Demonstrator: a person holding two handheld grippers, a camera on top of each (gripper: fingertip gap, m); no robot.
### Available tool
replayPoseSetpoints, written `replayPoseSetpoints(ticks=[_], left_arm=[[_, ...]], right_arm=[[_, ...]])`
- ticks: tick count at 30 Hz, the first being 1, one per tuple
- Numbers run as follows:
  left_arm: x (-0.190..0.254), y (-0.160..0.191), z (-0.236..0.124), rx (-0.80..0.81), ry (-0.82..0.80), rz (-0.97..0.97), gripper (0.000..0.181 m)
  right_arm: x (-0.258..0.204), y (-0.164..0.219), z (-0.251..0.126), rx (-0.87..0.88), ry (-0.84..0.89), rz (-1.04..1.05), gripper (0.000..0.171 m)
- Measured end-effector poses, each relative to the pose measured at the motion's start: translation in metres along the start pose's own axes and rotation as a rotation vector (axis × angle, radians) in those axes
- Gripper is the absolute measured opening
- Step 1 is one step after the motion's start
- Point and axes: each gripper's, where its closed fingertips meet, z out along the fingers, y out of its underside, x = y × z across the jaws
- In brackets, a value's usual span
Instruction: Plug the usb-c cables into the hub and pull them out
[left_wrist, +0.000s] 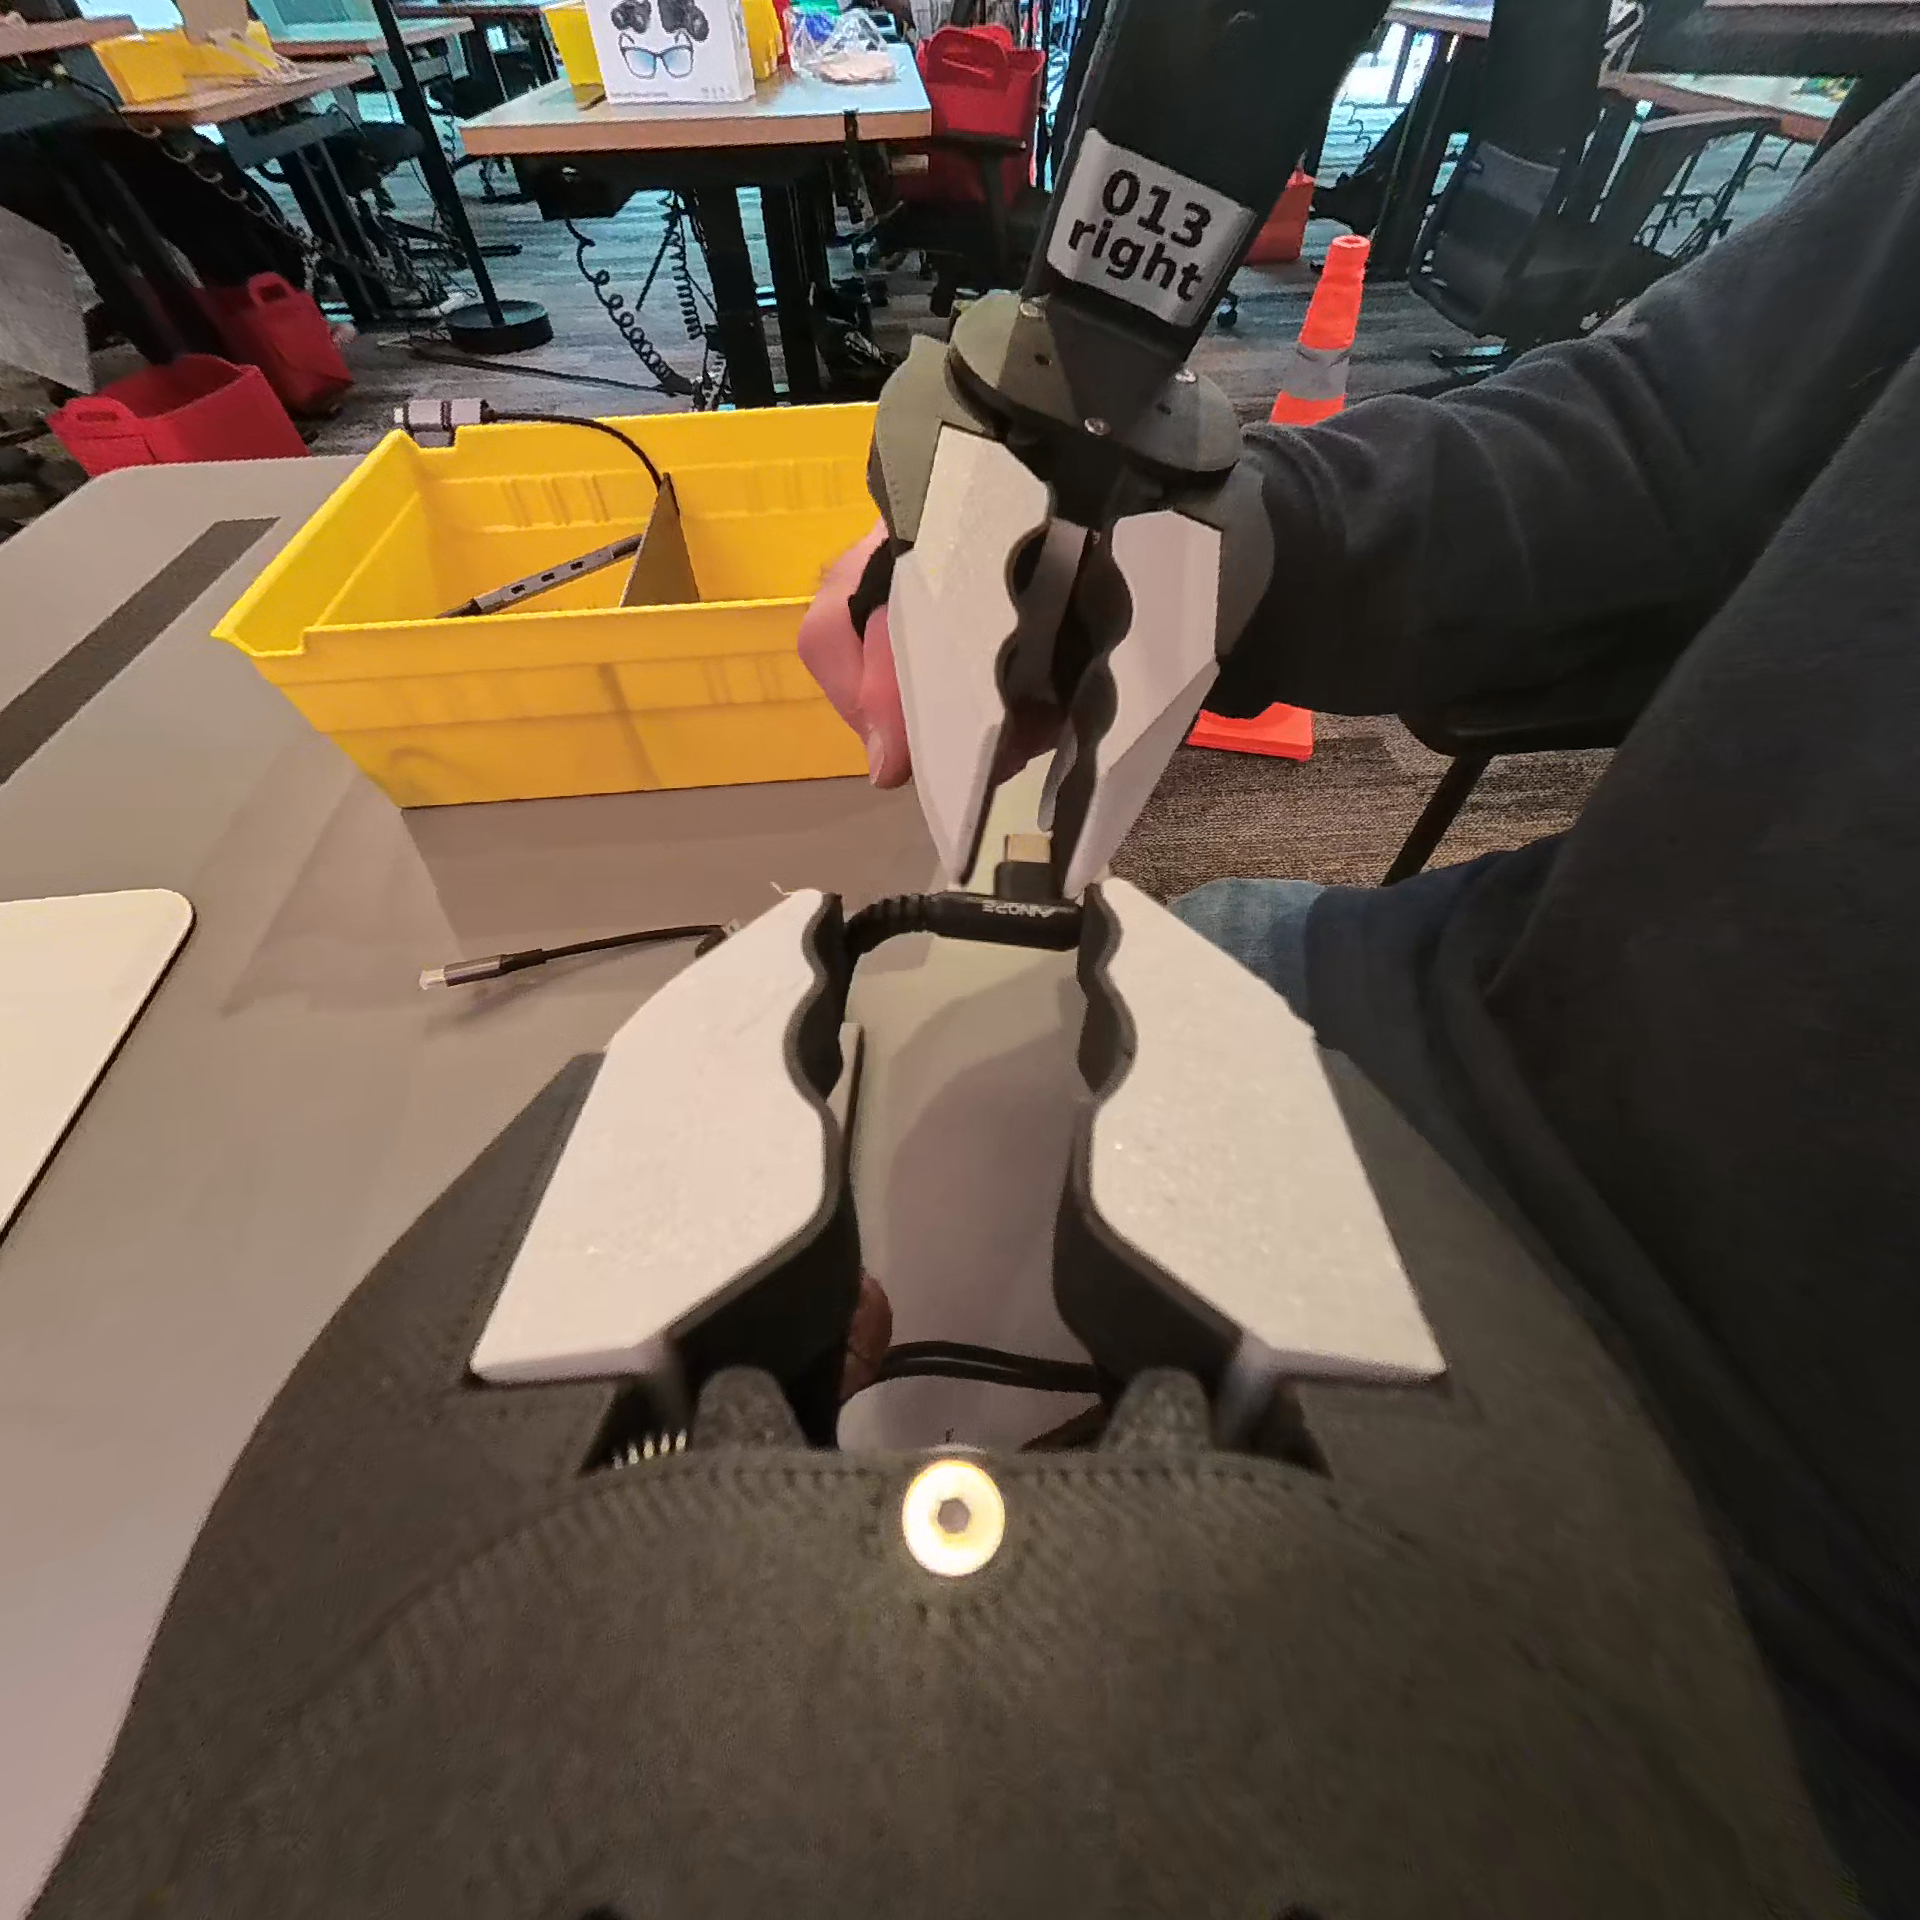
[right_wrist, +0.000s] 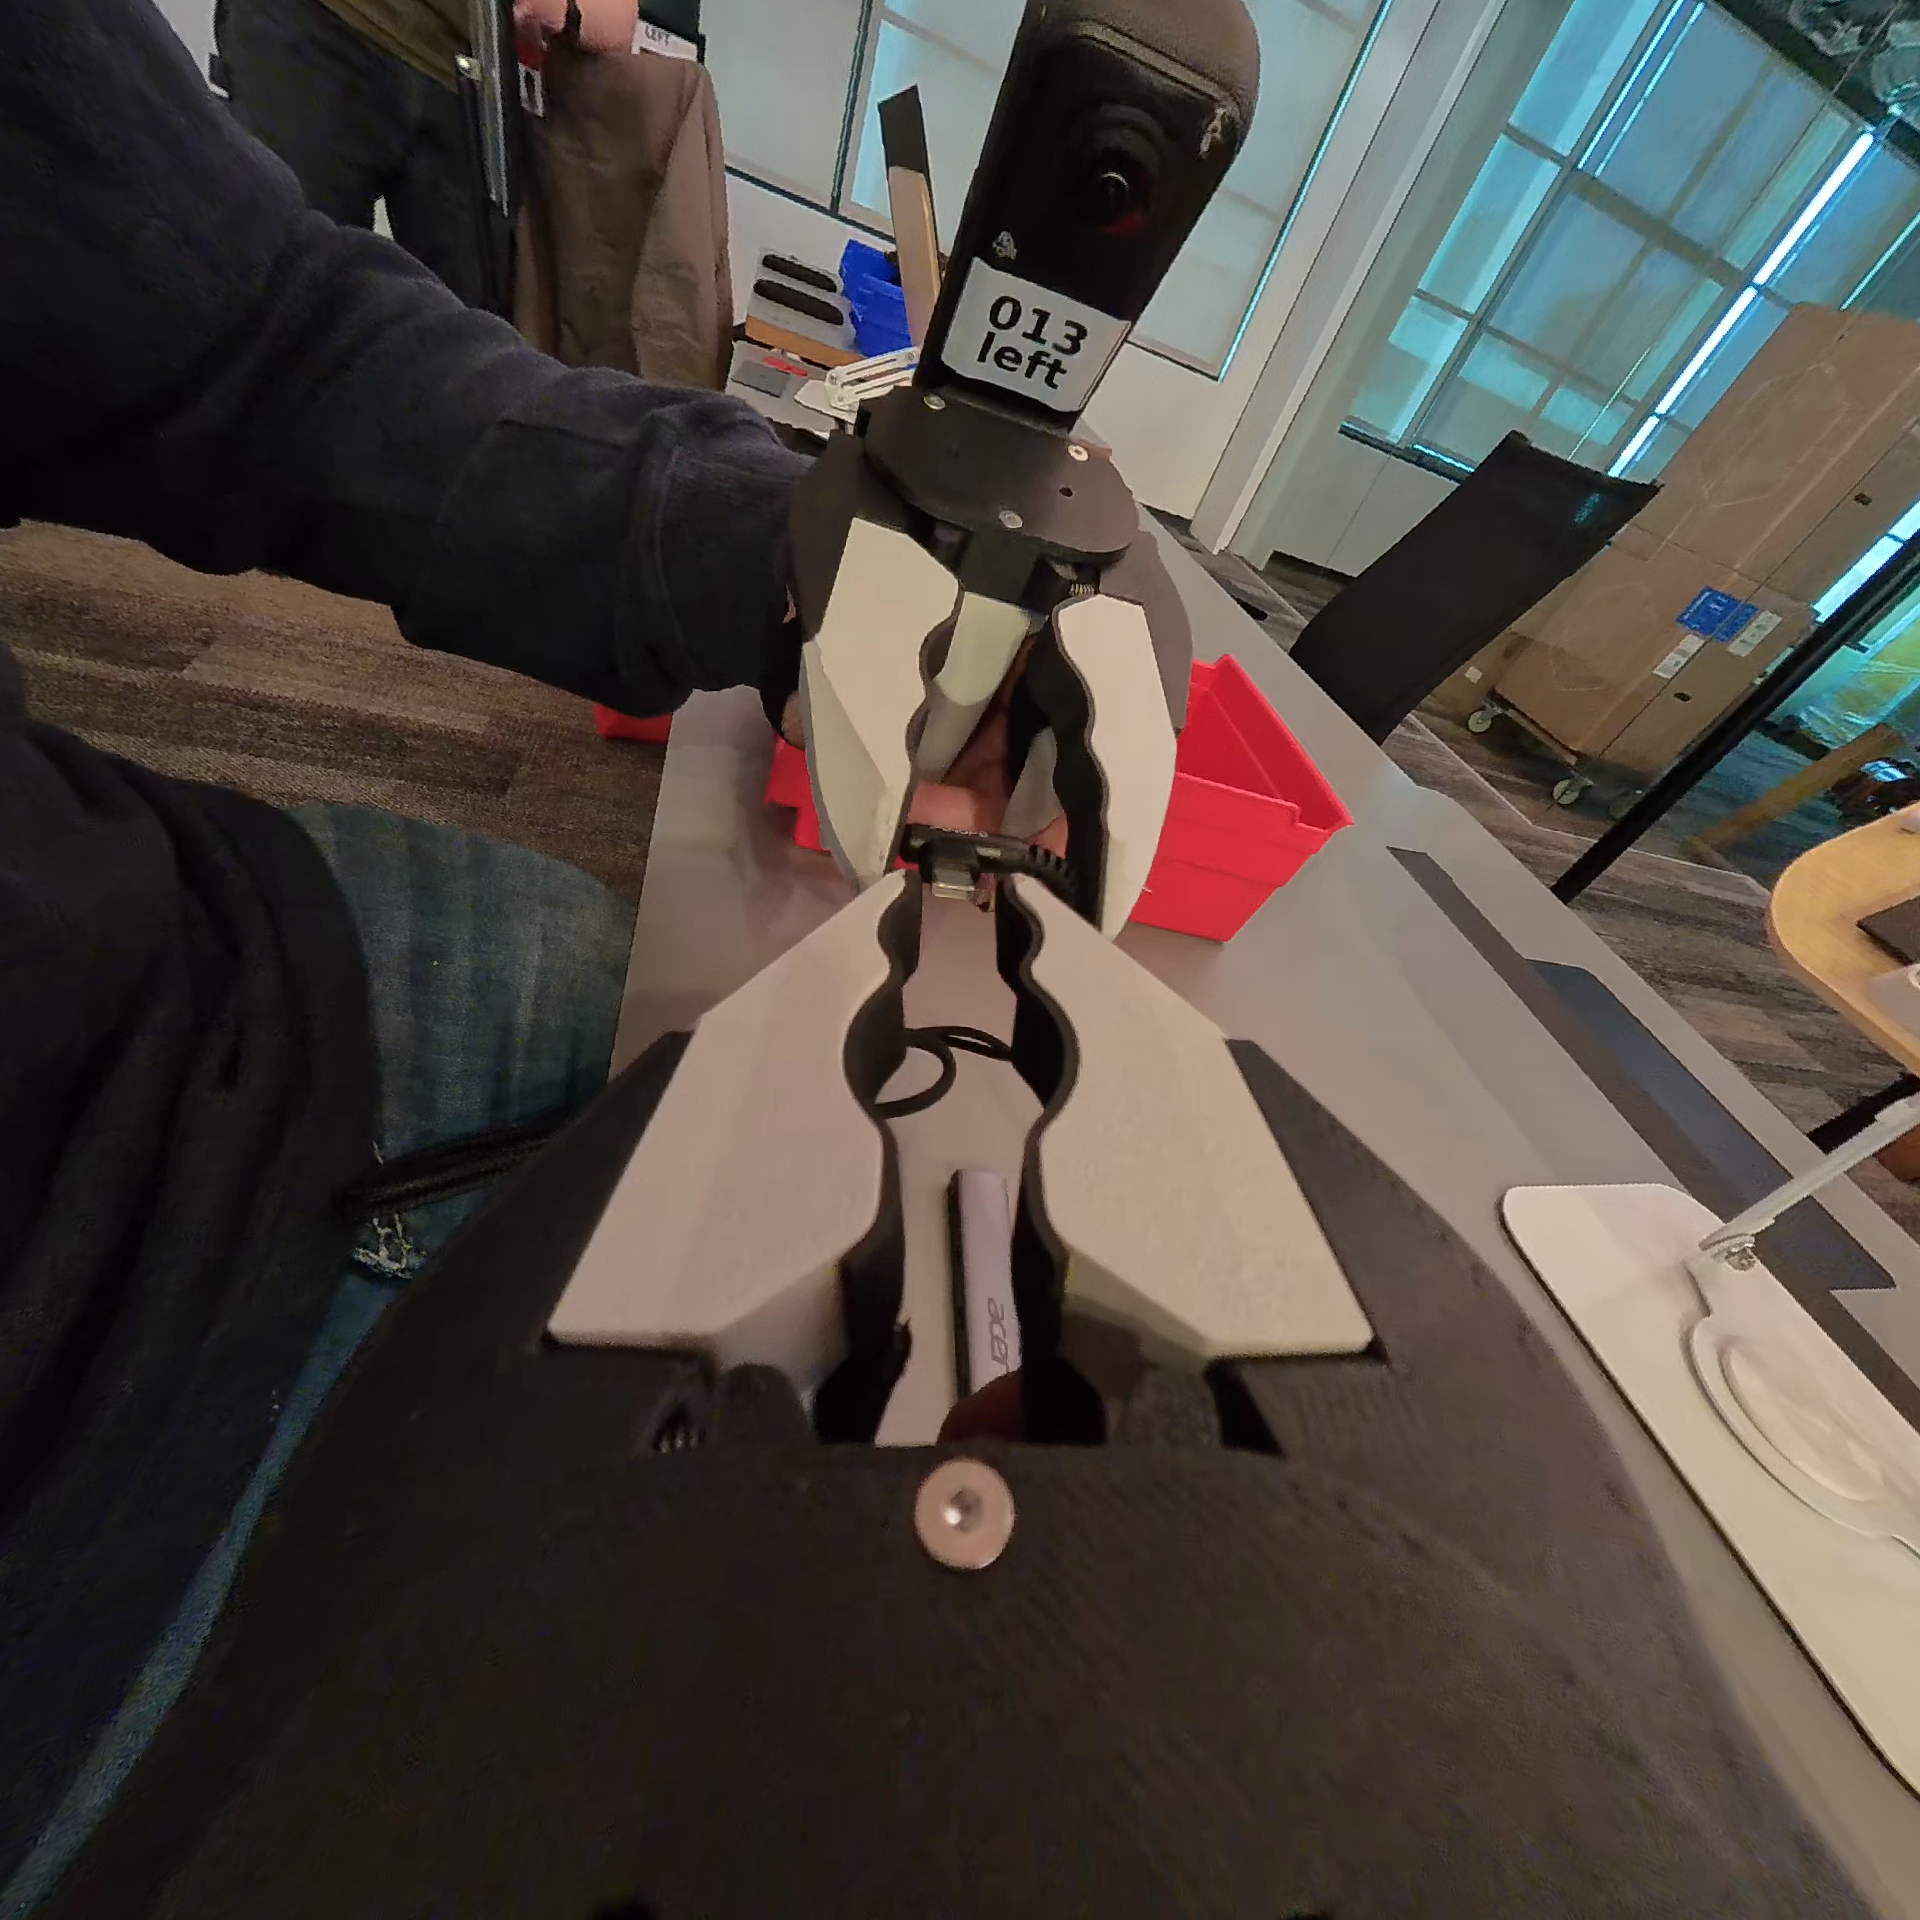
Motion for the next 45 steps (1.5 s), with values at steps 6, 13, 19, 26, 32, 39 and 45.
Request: replayPoseSetpoints(ticks=[6,13,19,26,32,39,45], left_arm=[[0.008,0.003,0.001,-0.026,0.048,-0.005,0.043],[0.016,0.008,0.002,-0.050,0.099,-0.024,0.043],[0.013,0.003,0.001,-0.031,0.080,-0.024,0.043],[0.007,-0.002,0.000,0.010,0.043,-0.020,0.042],[0.004,-0.003,0.000,0.027,0.037,-0.044,0.045],[0.007,0.001,0.003,0.036,0.075,-0.109,0.046],[0.008,0.001,0.004,0.055,0.102,-0.146,0.044]], right_arm=[[-0.009,0.000,0.001,-0.012,-0.044,-0.024,0.011],[-0.018,0.001,0.003,-0.043,-0.078,-0.059,0.008],[-0.014,-0.002,0.002,-0.006,-0.078,0.011,0.007],[-0.007,-0.005,-0.002,0.033,-0.059,0.052,0.007],[-0.005,-0.006,-0.004,0.039,-0.051,0.046,0.007],[-0.007,-0.004,-0.003,0.016,-0.044,0.005,0.007],[-0.007,-0.004,-0.005,0.014,-0.048,-0.007,0.007]])
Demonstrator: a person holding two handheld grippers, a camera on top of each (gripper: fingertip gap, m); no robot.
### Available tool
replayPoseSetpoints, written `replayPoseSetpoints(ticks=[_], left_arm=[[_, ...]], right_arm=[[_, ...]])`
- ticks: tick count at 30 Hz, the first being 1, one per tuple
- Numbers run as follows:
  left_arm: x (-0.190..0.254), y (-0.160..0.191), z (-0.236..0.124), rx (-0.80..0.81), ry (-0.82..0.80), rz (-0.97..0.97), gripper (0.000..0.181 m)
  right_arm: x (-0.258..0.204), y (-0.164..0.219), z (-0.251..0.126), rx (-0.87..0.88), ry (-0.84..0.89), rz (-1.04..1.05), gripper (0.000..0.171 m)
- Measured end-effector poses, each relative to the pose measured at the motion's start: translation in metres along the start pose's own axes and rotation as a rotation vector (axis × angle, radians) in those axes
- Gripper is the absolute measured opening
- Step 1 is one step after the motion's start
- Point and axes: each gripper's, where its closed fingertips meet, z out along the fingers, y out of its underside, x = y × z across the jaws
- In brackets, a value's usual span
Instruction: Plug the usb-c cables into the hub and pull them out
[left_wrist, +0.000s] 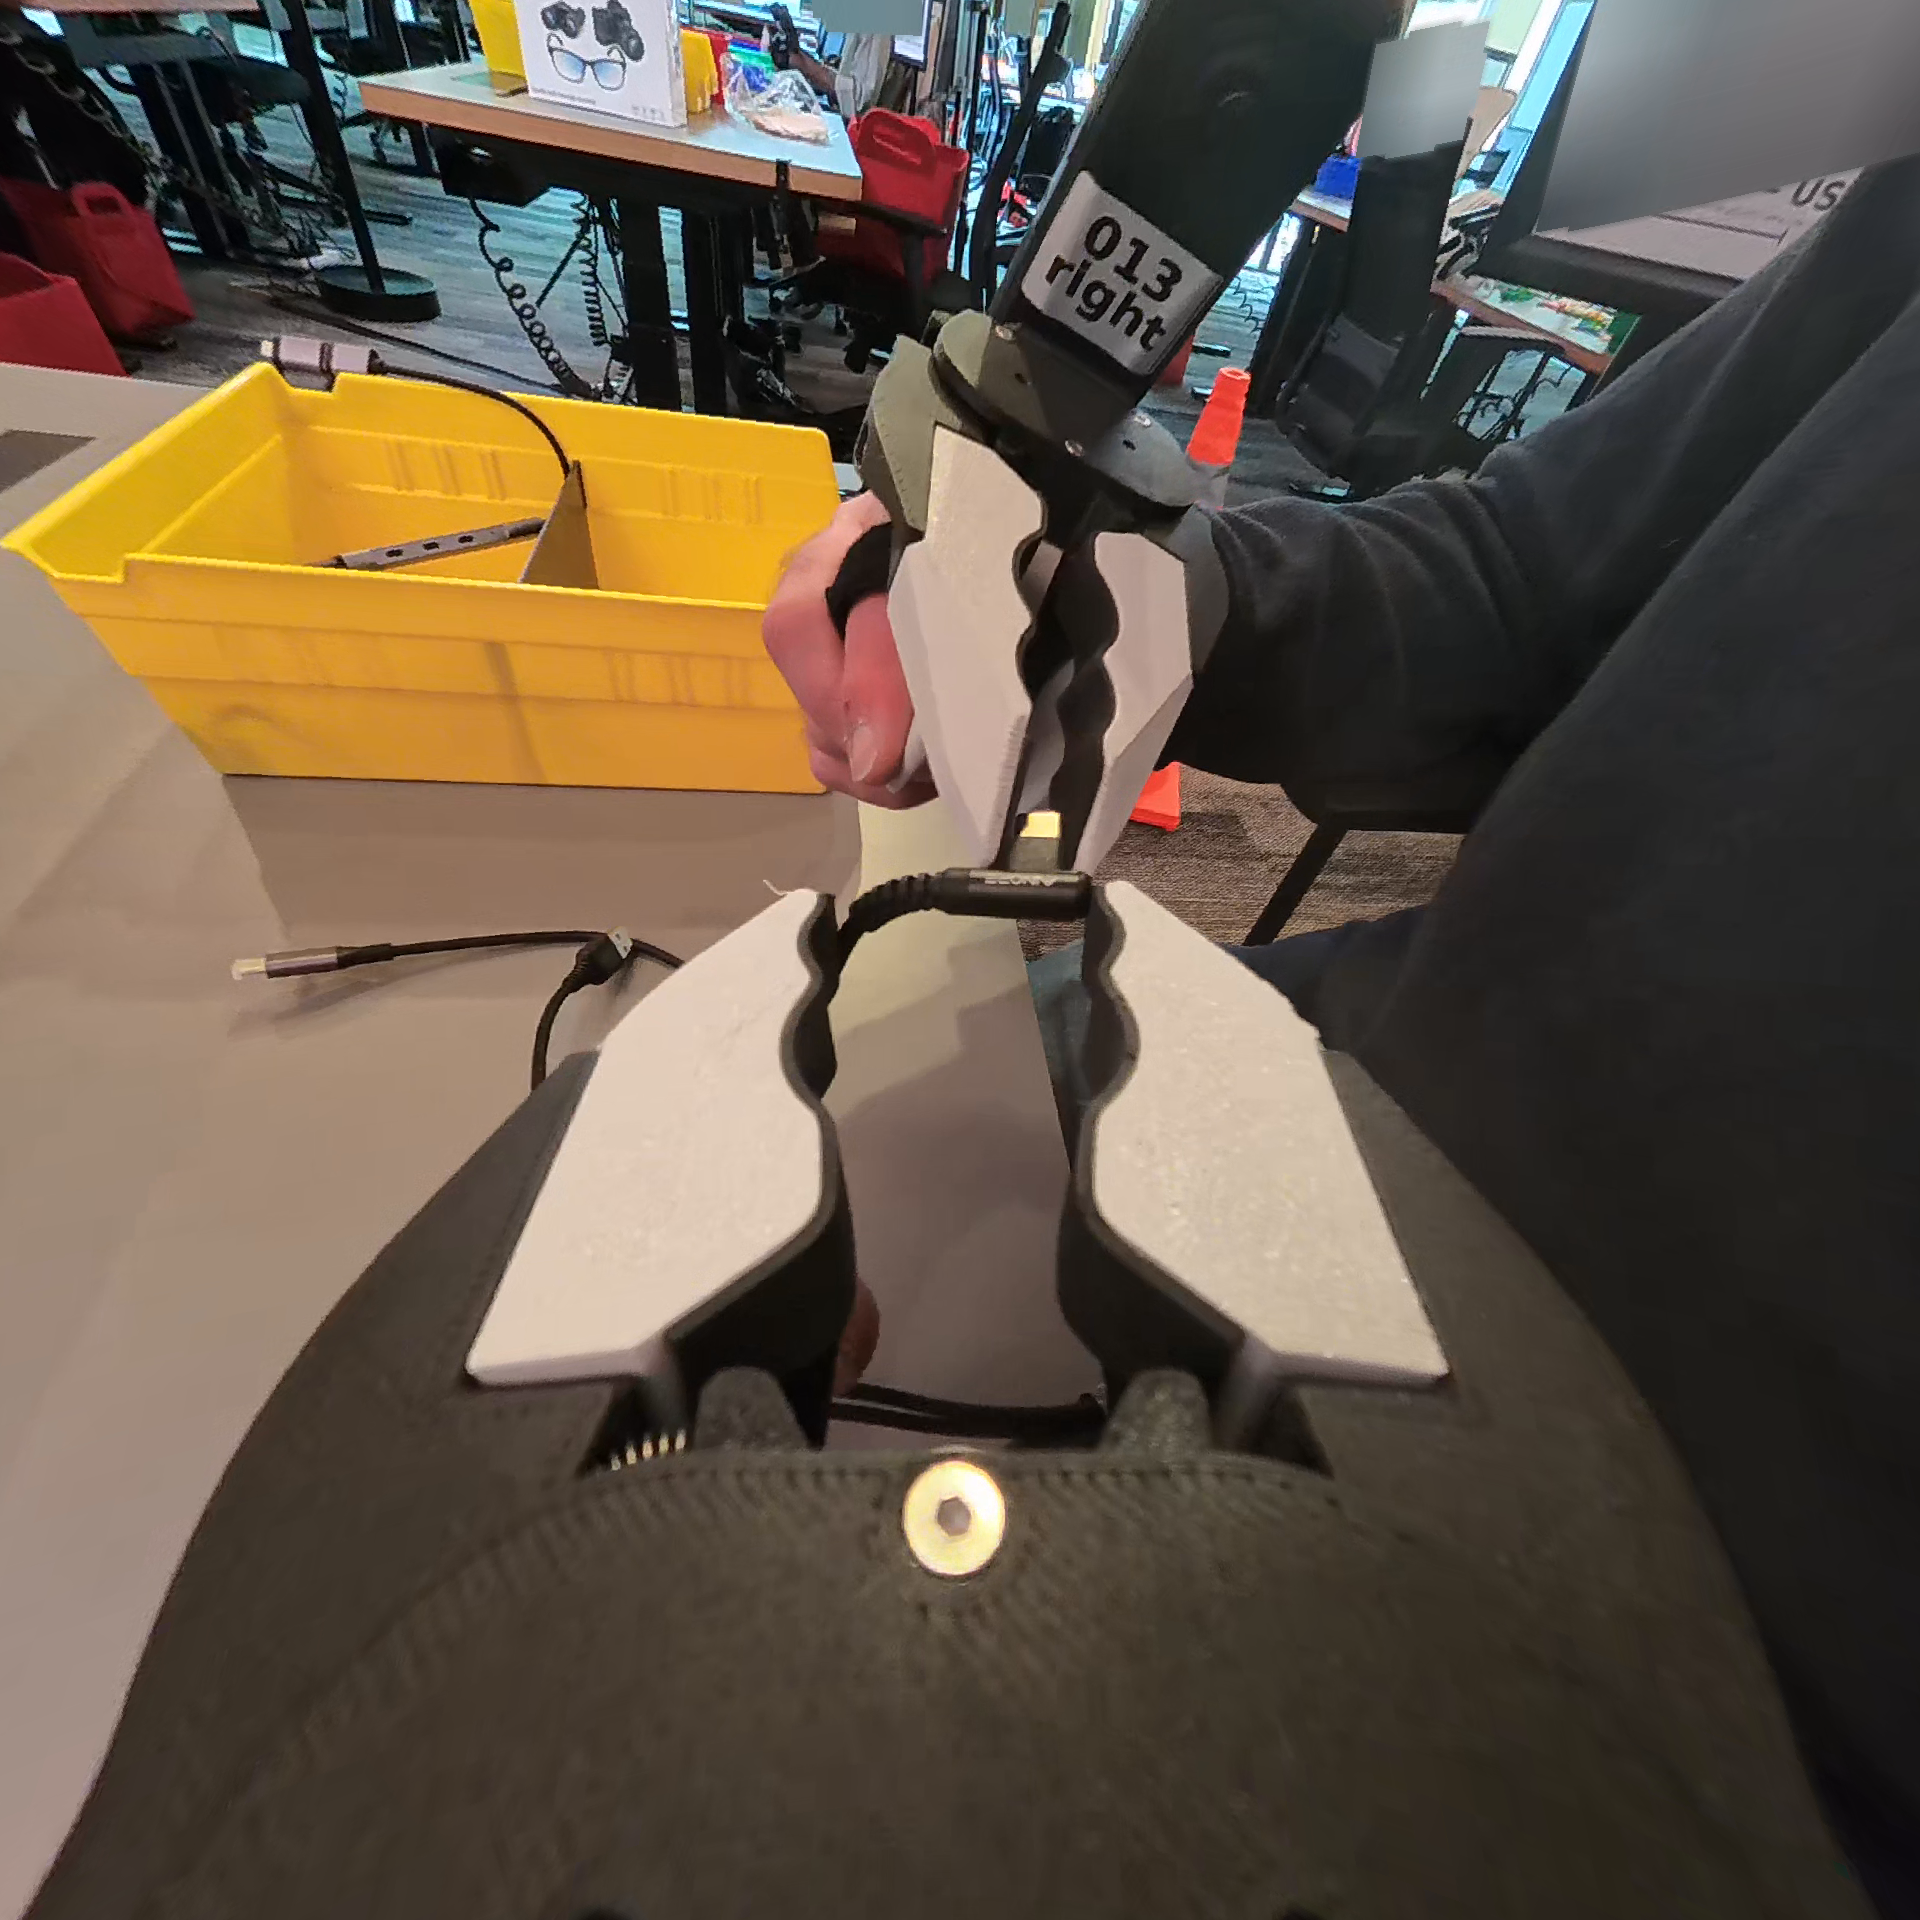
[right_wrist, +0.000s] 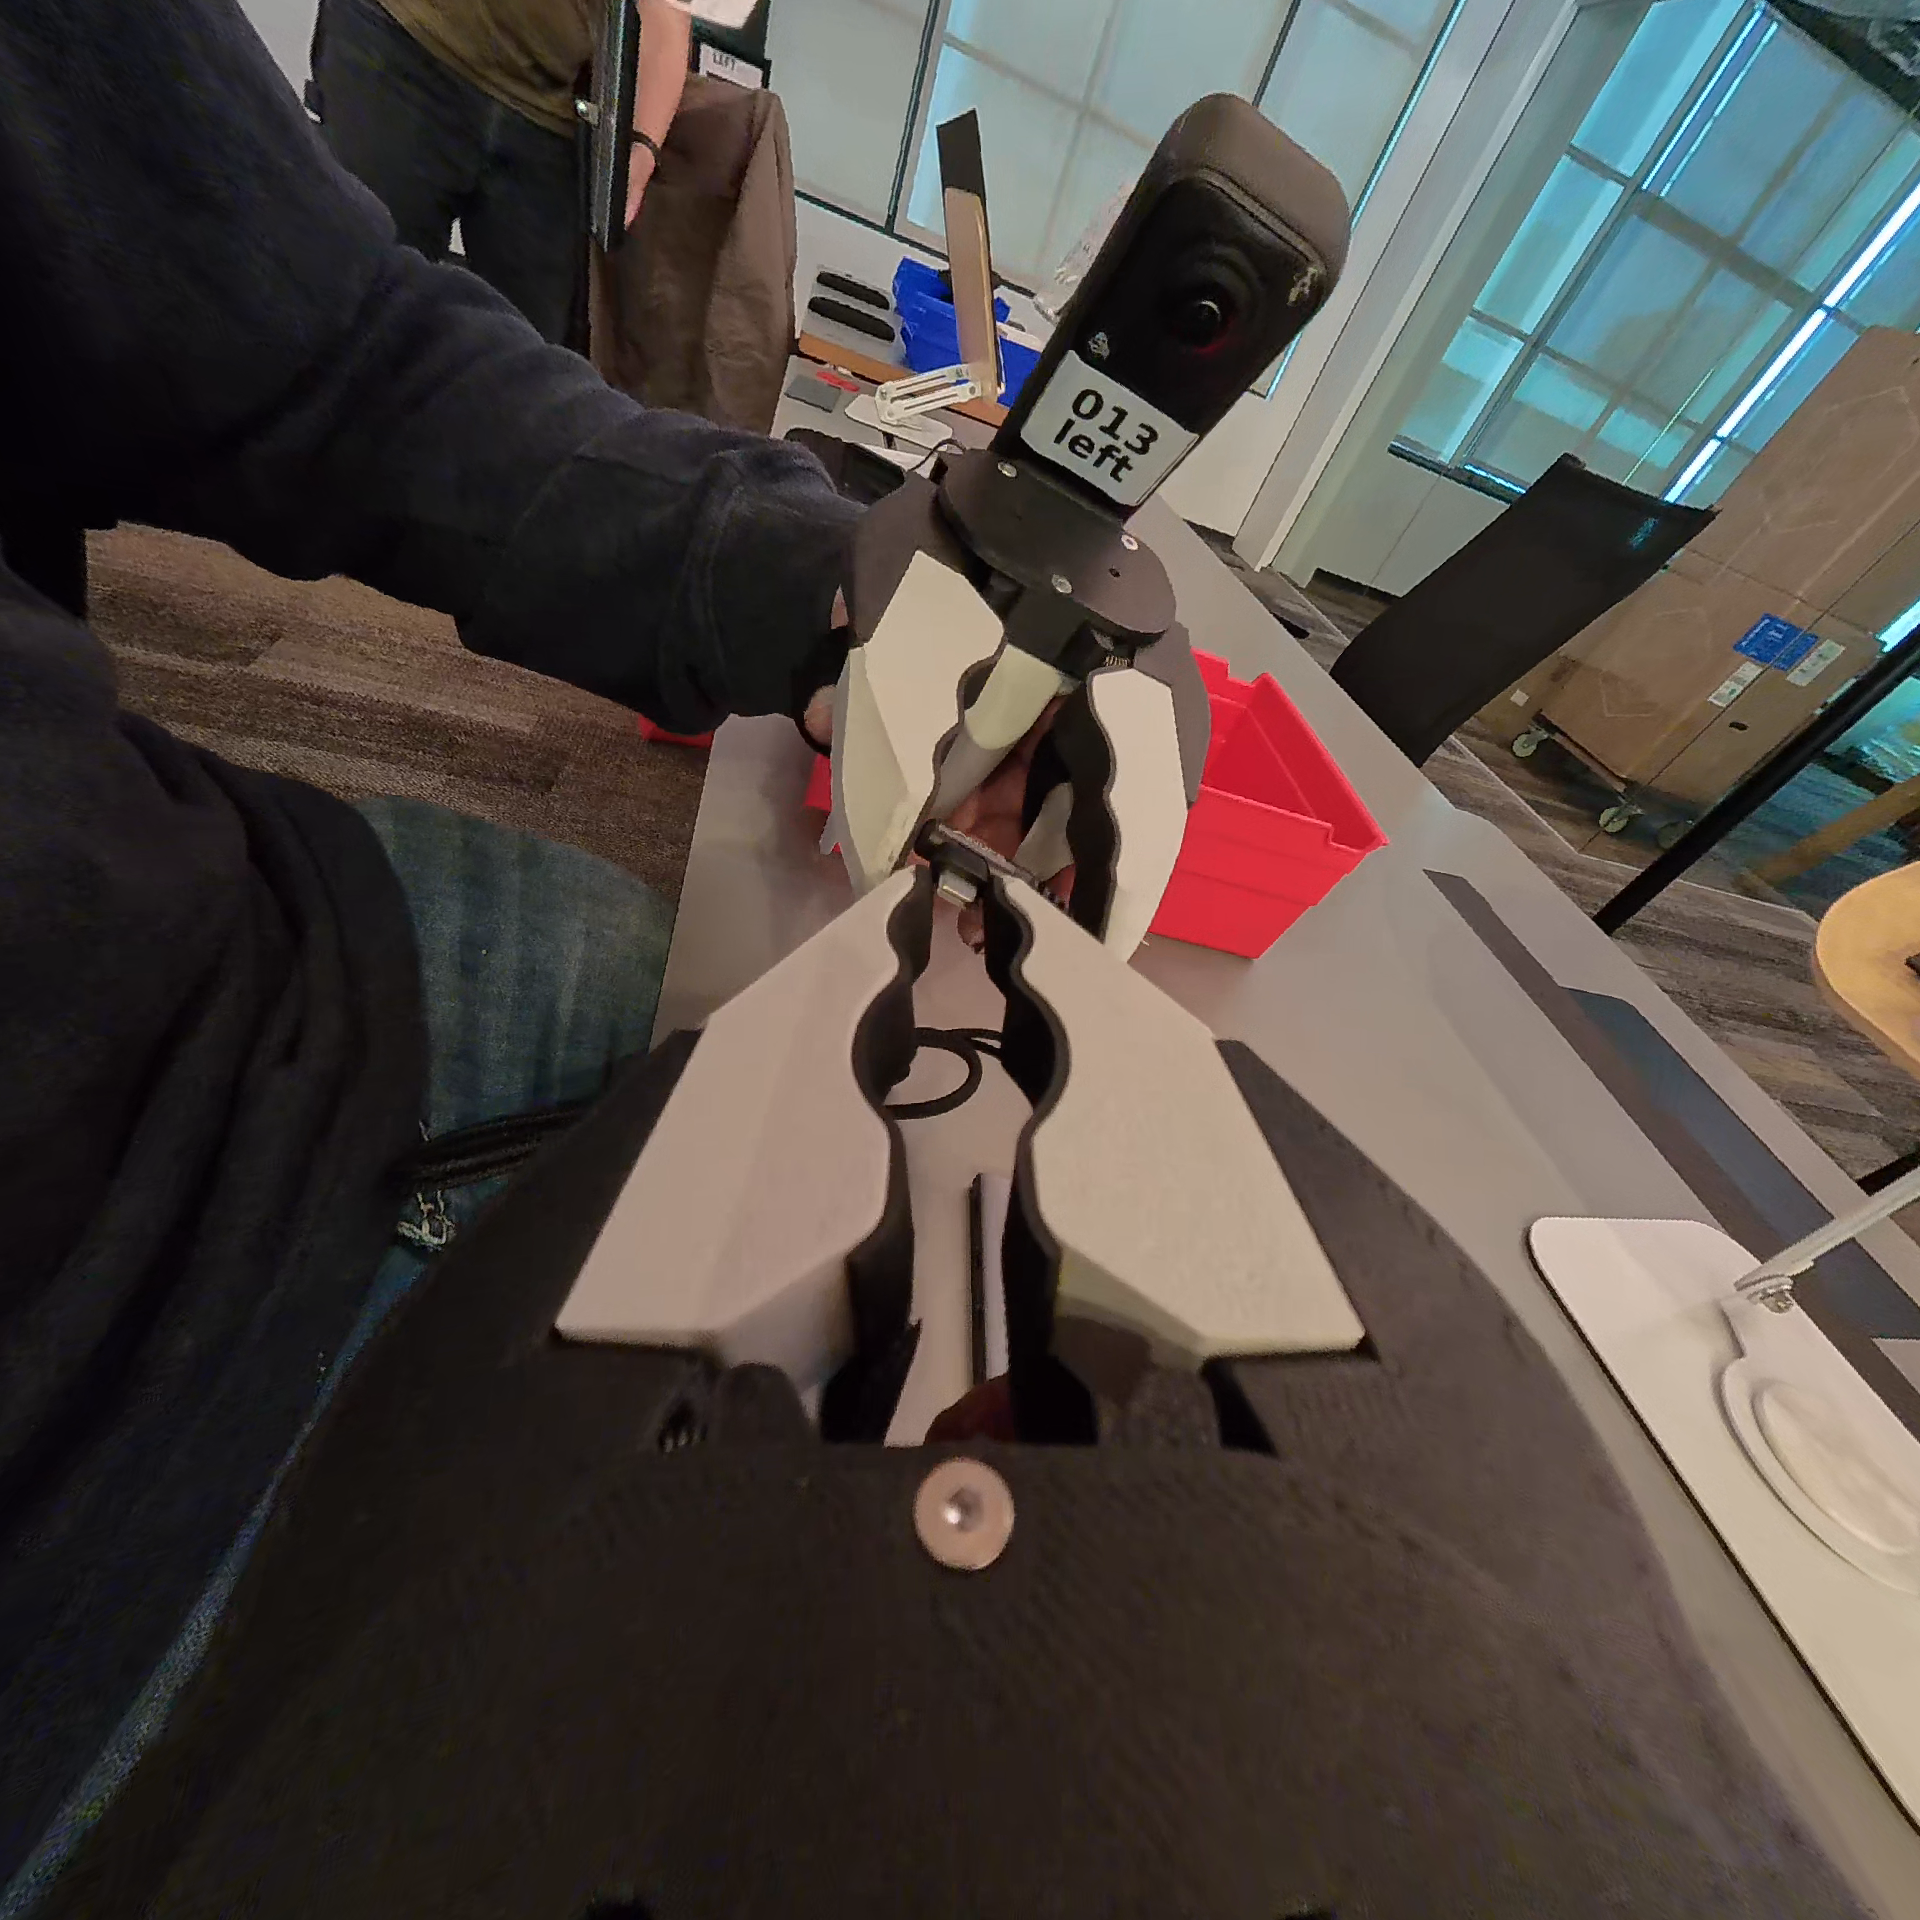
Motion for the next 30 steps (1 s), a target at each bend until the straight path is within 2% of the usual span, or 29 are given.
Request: replayPoseSetpoints(ticks=[14,30], left_arm=[[0.0076,-0.0072,-0.0037,0.082,0.099,-0.095,0.045],[0.0083,-0.0056,-0.0016,0.079,0.103,-0.096,0.042]], right_arm=[[-0.0046,-0.0023,-0.0027,0.018,-0.034,0.008,0.007],[-0.0048,-0.0024,-0.0028,0.013,-0.029,-0.012,0.006]])
